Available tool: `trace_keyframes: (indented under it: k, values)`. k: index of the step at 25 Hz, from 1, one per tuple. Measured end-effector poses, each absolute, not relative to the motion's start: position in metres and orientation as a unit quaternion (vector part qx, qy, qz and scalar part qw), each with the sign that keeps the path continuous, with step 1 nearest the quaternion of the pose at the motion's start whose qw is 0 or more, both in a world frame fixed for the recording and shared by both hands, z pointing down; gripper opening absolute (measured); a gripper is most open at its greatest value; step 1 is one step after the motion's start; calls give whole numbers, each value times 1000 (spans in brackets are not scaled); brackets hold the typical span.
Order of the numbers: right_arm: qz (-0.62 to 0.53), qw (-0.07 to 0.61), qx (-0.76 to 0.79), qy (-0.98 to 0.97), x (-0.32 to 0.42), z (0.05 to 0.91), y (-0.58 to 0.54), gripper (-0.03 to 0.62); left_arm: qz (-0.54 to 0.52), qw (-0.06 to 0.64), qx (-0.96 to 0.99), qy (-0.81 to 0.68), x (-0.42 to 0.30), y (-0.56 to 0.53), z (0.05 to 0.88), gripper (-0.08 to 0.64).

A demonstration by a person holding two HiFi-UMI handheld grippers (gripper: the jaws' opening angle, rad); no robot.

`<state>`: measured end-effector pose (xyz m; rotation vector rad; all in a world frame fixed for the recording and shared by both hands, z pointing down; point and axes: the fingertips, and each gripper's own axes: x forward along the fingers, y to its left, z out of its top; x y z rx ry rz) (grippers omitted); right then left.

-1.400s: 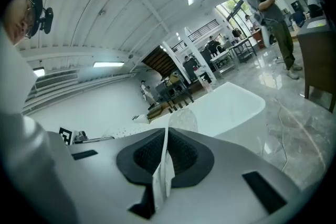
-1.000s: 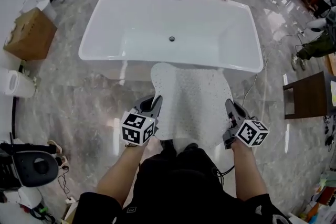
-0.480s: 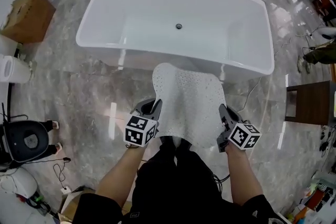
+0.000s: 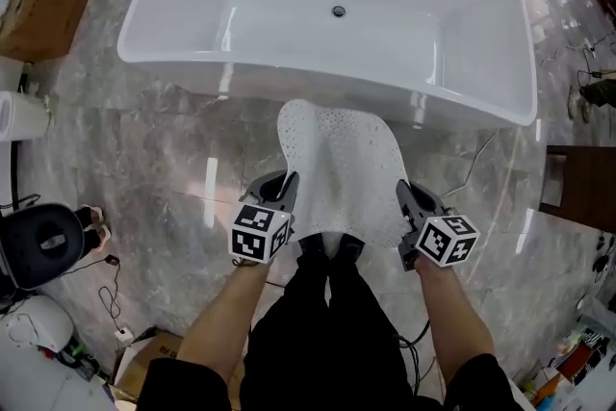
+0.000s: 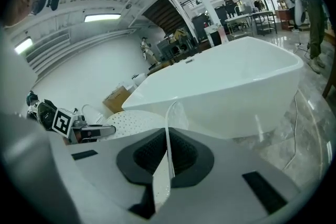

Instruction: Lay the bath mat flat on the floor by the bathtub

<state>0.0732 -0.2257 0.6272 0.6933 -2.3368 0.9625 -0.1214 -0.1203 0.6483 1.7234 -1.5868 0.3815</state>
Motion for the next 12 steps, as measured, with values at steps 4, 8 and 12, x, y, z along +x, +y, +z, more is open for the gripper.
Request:
trace_keyframes:
  k: [4,8,12]
  values:
    - [375,256,262,-851,67,676,-231,21,163,386,665,-618,-131,-122,696,15]
    - [382,262,264,-846,66,727,-240,21,171,396,660,-616,-133,-128,744,15]
    - [394,274,271,-835,71,781,-246,21,183,406,655,-610,-129,-136,792,15]
